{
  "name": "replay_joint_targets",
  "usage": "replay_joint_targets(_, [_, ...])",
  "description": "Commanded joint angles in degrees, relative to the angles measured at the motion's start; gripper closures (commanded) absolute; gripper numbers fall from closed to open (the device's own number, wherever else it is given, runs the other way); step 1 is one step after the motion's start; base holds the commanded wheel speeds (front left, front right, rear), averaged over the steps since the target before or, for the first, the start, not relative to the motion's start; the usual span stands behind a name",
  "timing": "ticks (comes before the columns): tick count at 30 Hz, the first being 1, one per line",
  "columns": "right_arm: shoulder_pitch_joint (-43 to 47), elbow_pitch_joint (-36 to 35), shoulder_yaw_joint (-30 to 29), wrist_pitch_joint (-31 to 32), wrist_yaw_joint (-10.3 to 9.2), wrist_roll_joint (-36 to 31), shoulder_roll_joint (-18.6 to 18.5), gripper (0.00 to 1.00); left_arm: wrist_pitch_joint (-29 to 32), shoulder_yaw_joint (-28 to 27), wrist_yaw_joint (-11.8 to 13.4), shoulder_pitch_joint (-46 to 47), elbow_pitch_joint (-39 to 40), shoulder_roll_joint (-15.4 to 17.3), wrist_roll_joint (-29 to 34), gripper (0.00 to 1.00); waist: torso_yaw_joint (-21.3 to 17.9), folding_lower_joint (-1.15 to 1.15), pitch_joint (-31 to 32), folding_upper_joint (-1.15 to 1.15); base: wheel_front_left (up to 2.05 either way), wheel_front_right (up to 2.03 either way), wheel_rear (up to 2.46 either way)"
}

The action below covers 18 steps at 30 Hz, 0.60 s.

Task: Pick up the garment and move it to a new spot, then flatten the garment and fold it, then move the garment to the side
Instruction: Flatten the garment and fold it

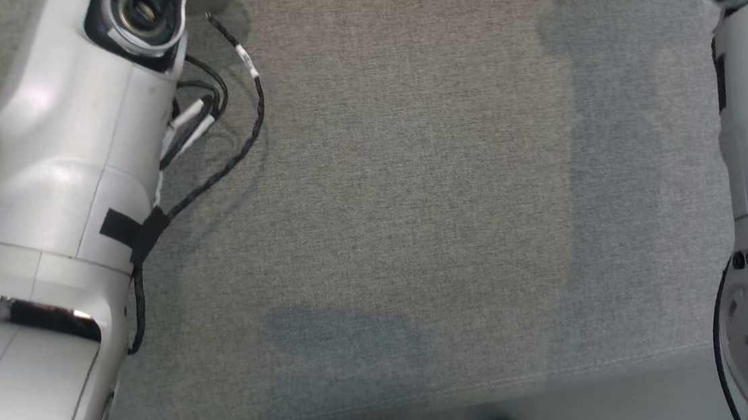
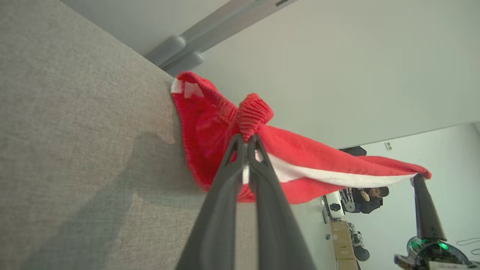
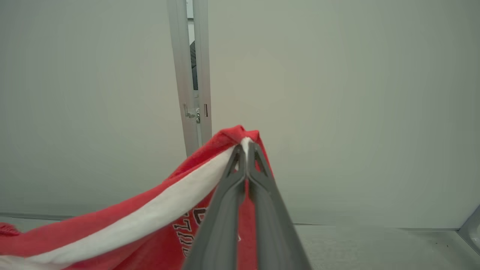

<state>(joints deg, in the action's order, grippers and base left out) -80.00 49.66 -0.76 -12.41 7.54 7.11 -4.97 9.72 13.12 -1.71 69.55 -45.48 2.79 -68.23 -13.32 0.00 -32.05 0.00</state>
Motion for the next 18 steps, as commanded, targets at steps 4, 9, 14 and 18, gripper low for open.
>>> replay_joint_targets(4, [5.3,0.2,2.9,2.3,-0.09,3.2,-2.6,1.0,3.9,1.7,-2.3,-5.2,1.0,0.2,-2.3,1.0,3.0,0.0,1.0,0.0,0.0,0.0,0.0])
replay_joint_targets(9, [13.4,-1.8,7.6,8.0,-0.09,7.7,-5.7,1.0,9.2,2.9,-3.5,-13.4,5.0,0.8,-4.6,1.0,4.6,0.0,5.2,0.0,0.0,0.0,0.0])
replay_joint_targets(14, [23.7,-7.2,11.6,15.0,-0.09,13.0,-8.7,1.0,11.5,2.9,-3.2,-23.1,10.8,2.4,-6.3,1.0,5.2,0.0,9.5,0.0,0.0,0.0,0.0])
replay_joint_targets(18, [32.6,-14.1,12.7,19.7,-0.09,16.1,-11.5,1.0,11.8,3.1,-2.1,-31.1,16.4,3.4,-6.8,1.0,5.4,0.0,12.7,0.0,0.0,0.0,0.0])
